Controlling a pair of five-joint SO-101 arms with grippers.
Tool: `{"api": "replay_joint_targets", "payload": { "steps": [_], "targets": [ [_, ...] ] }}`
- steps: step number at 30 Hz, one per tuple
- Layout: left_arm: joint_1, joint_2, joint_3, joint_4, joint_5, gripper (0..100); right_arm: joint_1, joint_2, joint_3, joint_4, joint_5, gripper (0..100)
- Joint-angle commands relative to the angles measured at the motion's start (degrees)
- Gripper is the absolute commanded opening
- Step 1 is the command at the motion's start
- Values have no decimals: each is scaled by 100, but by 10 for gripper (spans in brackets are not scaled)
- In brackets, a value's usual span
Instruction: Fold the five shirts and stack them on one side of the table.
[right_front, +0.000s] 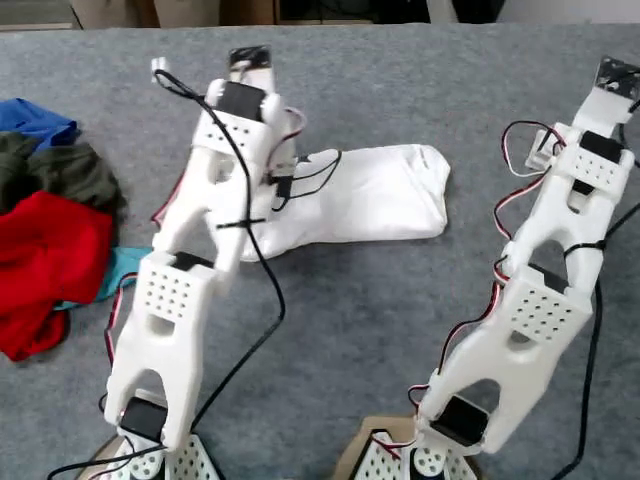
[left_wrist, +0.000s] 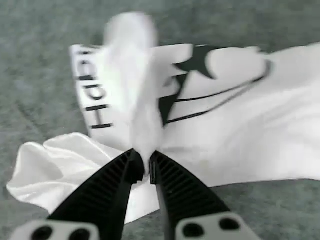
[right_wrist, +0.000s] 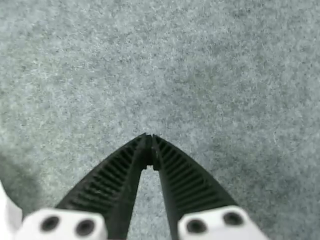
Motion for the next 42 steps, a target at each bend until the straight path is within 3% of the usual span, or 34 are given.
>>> {"api": "replay_joint_targets", "payload": {
  "steps": [1,4,12,24,34,39,42],
  "targets": [
    [413,-356,-774,53,79,19,84,-31,-75,-114,-62,5],
    [686,-338,-1125,26,422,19,84,-22,-75,-114,-62,5],
    [1371,-338,-1160,-1064,1046,19,84,-4,-75,-114,-53,5],
    [1916,338,-870,-2681,1073,19,75,-4,-75,-114,-44,5],
    [2127,655,-905,-2936,1081,23,57,4,-75,-123,-35,5],
    [2092,699,-862,-2945,1152,141,48,4,-75,-123,-26,5],
    [1943,699,-897,-2963,1363,162,48,4,-75,-123,-26,5]
  ]
}}
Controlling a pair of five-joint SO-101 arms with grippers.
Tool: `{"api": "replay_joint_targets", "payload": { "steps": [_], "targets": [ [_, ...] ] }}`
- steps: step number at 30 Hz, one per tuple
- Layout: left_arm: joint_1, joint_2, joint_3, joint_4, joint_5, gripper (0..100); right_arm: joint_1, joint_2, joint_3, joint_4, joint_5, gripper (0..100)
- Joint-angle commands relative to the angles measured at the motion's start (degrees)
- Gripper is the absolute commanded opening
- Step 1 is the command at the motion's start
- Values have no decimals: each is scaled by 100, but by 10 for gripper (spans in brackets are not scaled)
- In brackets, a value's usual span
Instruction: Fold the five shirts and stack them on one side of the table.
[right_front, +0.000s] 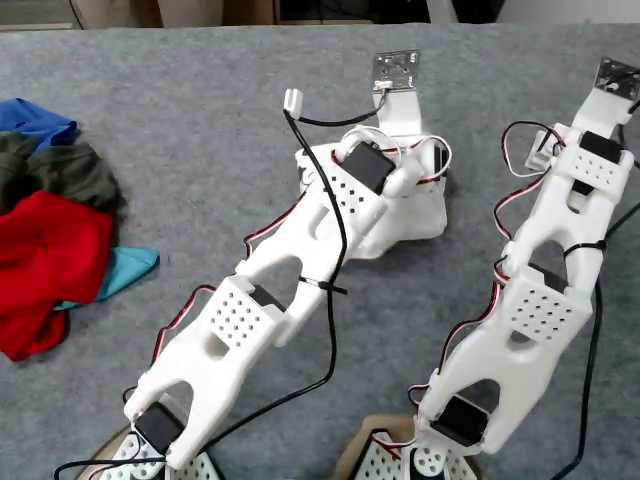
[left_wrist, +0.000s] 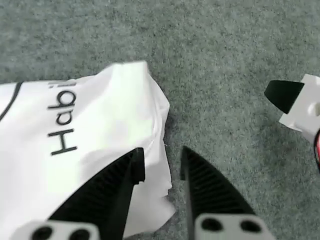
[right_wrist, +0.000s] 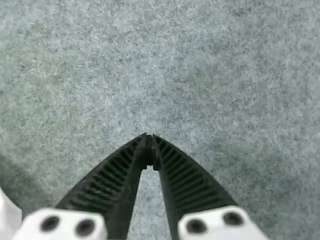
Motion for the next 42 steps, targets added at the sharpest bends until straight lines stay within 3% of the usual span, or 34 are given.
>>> {"api": "replay_joint_targets", "payload": {
  "steps": [1,9,12,22,27,34,42],
  "targets": [
    [-229,-163,-105,-132,167,162,48,-13,-75,-123,-26,5],
    [-1292,-119,-580,422,141,76,-84,-13,-66,-114,-9,5],
    [-1600,-66,-220,536,149,20,-303,-66,-92,9,431,5],
    [-1785,646,18,290,158,19,-1675,-426,-2158,3490,1943,5],
    [-1881,681,18,264,281,19,-2123,-365,-2870,4721,2119,5],
    [-1890,927,35,185,255,19,-2633,-338,-1569,4519,2084,5],
    [-2066,1051,26,114,255,19,-2334,-338,760,2514,2022,4]
  ]
}}
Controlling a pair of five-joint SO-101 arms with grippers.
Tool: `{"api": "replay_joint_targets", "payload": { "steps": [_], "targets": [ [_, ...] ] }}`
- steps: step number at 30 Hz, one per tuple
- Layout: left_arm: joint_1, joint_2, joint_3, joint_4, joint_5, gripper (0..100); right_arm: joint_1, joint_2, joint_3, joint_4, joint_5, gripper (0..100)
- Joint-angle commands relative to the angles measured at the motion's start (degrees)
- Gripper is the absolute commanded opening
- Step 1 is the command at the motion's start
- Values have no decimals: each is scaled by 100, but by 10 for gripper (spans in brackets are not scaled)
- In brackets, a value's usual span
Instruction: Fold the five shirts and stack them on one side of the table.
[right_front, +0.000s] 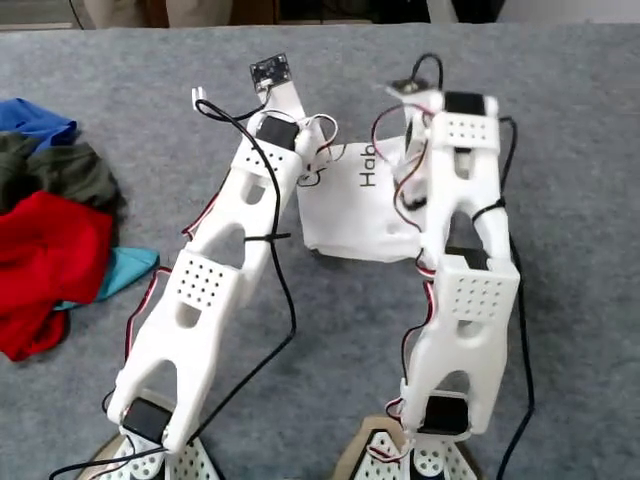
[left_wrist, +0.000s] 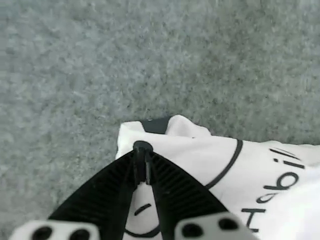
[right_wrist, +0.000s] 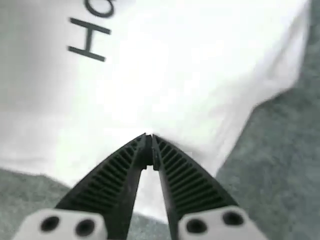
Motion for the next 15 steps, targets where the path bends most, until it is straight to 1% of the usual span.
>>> {"api": "replay_joint_targets", "payload": {
  "steps": [1,4,7,12,15],
  "targets": [
    [-167,-66,-62,-211,18,19,259,-312,910,-1081,-35,4],
    [-202,-57,-53,-273,26,19,374,-312,1235,-1486,-18,4],
    [-202,-57,-70,-273,35,19,365,-356,1077,-1459,132,4],
    [-185,-136,-202,-149,26,19,-66,-716,-242,-378,229,4],
    [-255,-400,-967,615,0,19,-110,-840,-1182,105,229,4]
  ]
}}
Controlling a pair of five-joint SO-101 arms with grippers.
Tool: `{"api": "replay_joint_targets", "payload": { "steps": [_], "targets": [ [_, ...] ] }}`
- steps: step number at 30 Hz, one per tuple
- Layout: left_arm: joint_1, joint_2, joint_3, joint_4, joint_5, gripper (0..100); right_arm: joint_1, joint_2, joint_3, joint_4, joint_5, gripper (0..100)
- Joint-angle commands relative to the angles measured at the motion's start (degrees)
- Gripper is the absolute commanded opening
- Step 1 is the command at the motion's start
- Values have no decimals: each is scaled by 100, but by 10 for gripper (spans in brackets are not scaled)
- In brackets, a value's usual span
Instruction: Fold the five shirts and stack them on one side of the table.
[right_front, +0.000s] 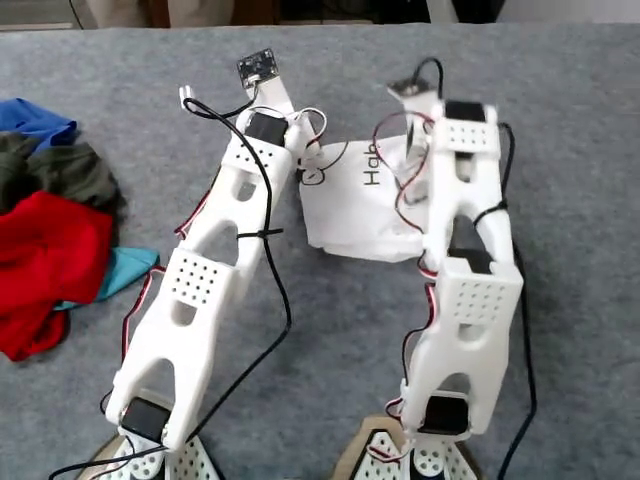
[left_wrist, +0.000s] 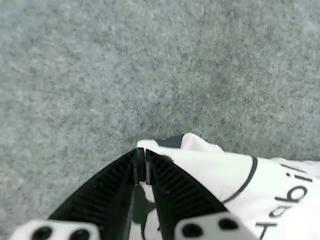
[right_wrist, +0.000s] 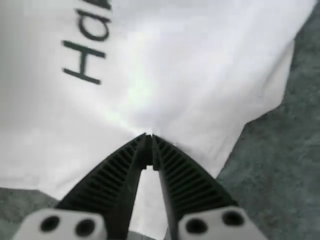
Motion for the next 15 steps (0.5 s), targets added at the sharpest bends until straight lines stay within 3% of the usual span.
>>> {"api": "replay_joint_targets", "payload": {
  "steps": [1,5,9,15],
  "targets": [
    [-105,-479,-1029,809,-79,19,-84,-567,-1297,519,18,4],
    [-70,-637,-1820,1741,-281,19,-57,-277,-2185,580,18,5],
    [220,-655,-1943,2558,-281,19,-48,505,-2615,-18,26,5],
    [642,-655,-1020,2585,-334,19,84,2000,-3196,-958,193,5]
  ]
}}
